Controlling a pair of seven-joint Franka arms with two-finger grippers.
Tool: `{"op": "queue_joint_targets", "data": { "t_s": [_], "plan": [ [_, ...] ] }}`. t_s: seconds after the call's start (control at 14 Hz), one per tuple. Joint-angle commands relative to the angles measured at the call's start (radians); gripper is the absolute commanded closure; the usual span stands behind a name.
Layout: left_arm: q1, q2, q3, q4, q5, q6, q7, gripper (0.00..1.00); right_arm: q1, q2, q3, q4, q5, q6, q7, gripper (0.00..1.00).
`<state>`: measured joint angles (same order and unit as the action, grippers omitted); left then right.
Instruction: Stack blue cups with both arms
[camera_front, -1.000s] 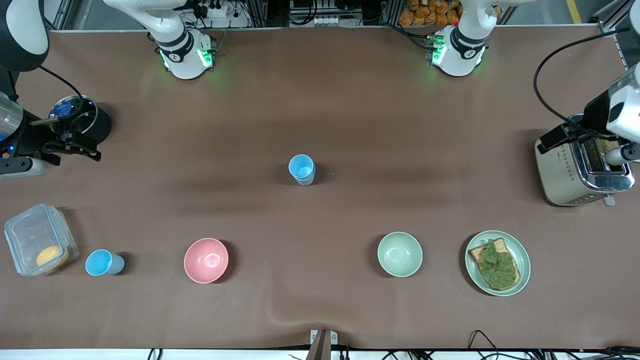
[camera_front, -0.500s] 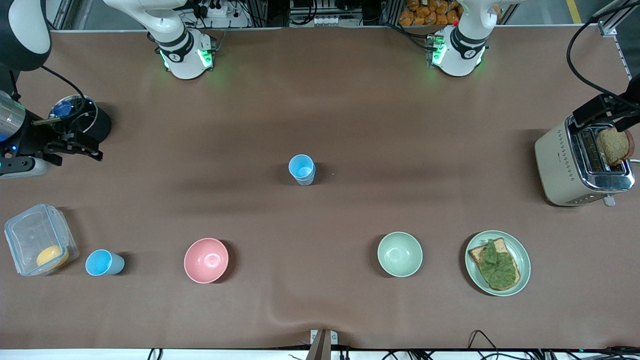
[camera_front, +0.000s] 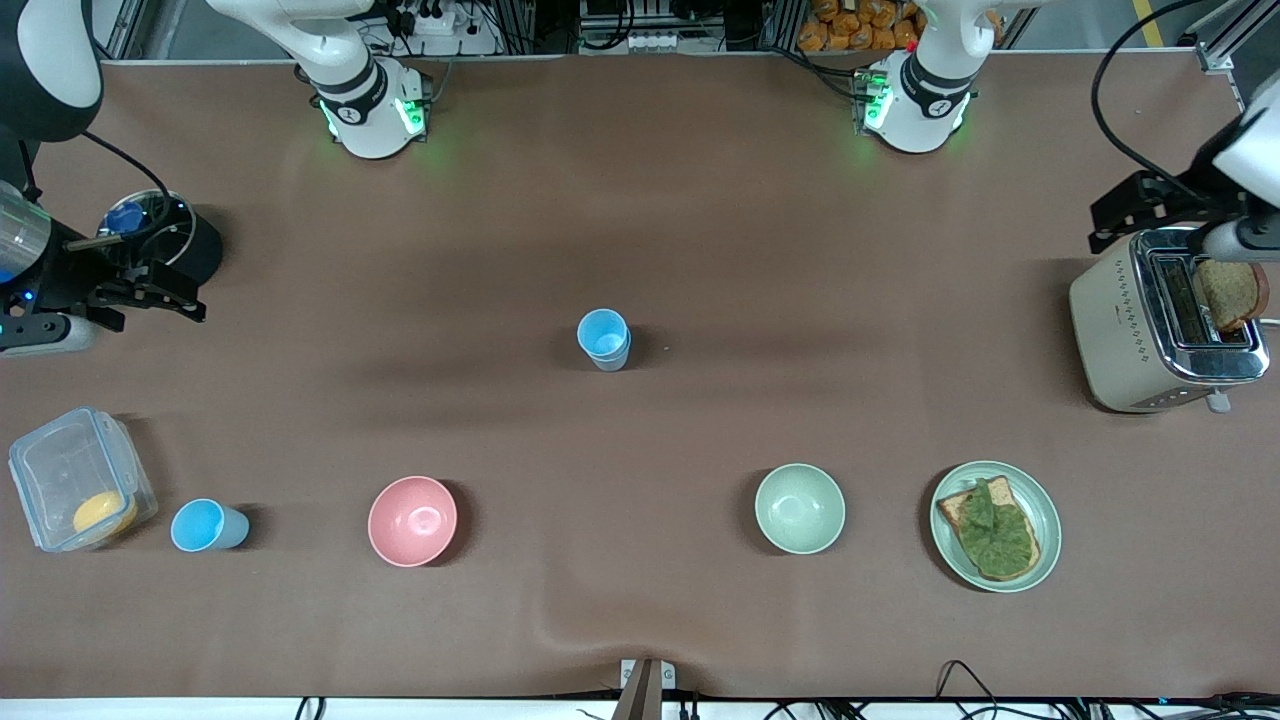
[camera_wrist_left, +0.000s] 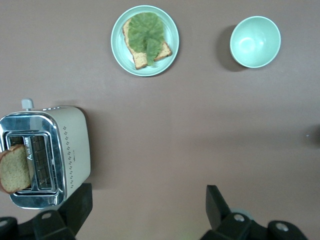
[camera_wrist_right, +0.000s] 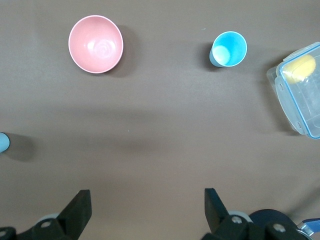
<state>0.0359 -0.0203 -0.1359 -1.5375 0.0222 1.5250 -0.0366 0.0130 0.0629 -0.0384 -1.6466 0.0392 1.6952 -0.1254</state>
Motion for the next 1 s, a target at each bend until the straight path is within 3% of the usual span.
{"op": "queue_joint_targets", "data": {
  "t_s": [0.0,0.93],
  "plan": [
    [0.01,0.014,-0.008,0.034,0.018,-0.028,0.015,0.0,-0.014,0.008,0.012,0.018,0.008,-0.015,0.015,0.0],
    [0.007,0.013,0.036,0.034,0.016,-0.026,0.014,0.0,-0.008,0.008,0.014,0.019,0.01,-0.014,0.018,0.0]
  ]
}}
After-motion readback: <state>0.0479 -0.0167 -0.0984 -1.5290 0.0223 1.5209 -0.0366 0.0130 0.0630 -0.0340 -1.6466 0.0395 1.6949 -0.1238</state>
